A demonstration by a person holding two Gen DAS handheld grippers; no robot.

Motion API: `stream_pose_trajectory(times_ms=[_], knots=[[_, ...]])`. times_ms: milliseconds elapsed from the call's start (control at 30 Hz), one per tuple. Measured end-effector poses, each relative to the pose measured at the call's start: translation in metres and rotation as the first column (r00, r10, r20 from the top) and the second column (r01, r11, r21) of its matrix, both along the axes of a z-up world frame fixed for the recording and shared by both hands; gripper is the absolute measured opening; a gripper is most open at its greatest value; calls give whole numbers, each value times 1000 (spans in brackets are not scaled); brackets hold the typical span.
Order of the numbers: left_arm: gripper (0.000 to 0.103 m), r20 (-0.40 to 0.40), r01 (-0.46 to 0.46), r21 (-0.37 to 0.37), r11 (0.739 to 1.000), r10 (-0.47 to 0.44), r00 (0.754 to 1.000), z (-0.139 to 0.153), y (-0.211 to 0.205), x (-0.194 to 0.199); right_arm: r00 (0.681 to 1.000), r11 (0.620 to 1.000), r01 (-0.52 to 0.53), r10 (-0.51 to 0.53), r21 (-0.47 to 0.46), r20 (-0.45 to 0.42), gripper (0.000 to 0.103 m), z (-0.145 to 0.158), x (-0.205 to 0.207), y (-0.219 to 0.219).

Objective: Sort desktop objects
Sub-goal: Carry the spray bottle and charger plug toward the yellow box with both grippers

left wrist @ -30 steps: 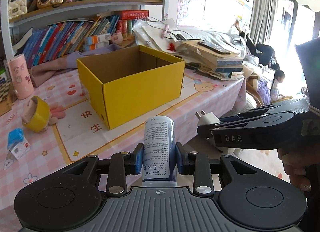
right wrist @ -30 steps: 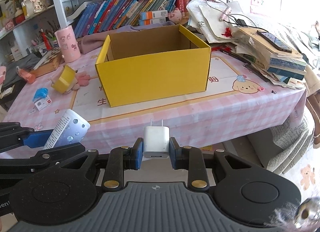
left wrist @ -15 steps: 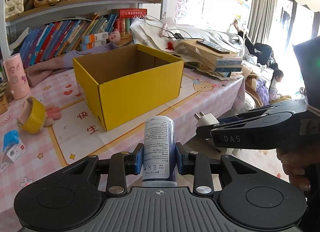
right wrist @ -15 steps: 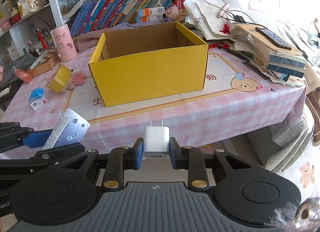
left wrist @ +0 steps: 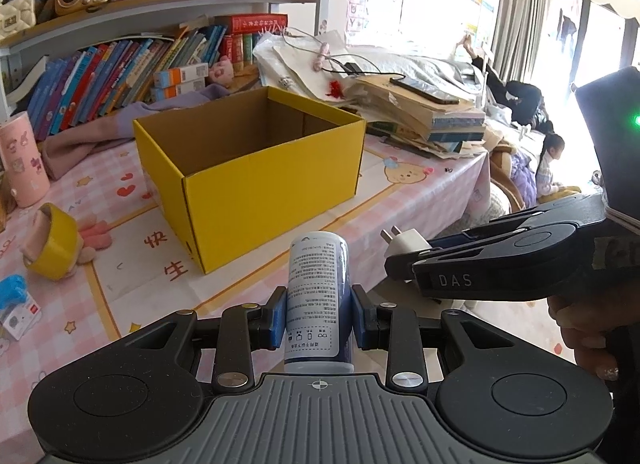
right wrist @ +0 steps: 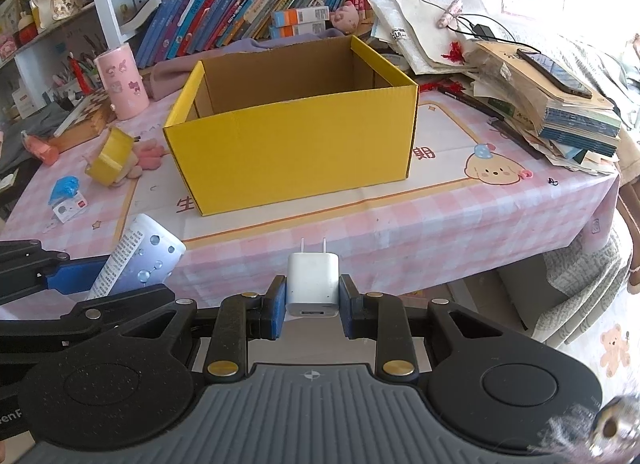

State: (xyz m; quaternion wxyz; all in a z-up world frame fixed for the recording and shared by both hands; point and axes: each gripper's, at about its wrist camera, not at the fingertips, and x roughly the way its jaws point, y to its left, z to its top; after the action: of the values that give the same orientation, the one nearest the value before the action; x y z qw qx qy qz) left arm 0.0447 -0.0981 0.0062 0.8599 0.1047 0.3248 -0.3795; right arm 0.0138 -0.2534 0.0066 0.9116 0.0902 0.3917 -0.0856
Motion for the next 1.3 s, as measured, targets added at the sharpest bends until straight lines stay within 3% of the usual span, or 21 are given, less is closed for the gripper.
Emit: stream_pose_trajectory(times_ms=[400,533,800,1033,1300], knots=[[31,22,2,6,1000,-2,1000,5,-23,16,999,999,-27,28,-25,28,25,0,20,-16],[31,37,-14,-35,999,16,999,21,-32,28,995,996,-61,66,-60,81,25,14,31,-24],[31,76,-78,-129,988,89,993,59,-52,57,974,994,-102,110,-47,198,25,56,63,-56],[31,73,-171,-168,971,185,980,73,-76,88,949,983,-181,182,-31,257,25,78,103,-89],[31,91,-250,-117,961,261,961,75,-104,130,918,948,-313,319,-63,236,25,73,162,-118]])
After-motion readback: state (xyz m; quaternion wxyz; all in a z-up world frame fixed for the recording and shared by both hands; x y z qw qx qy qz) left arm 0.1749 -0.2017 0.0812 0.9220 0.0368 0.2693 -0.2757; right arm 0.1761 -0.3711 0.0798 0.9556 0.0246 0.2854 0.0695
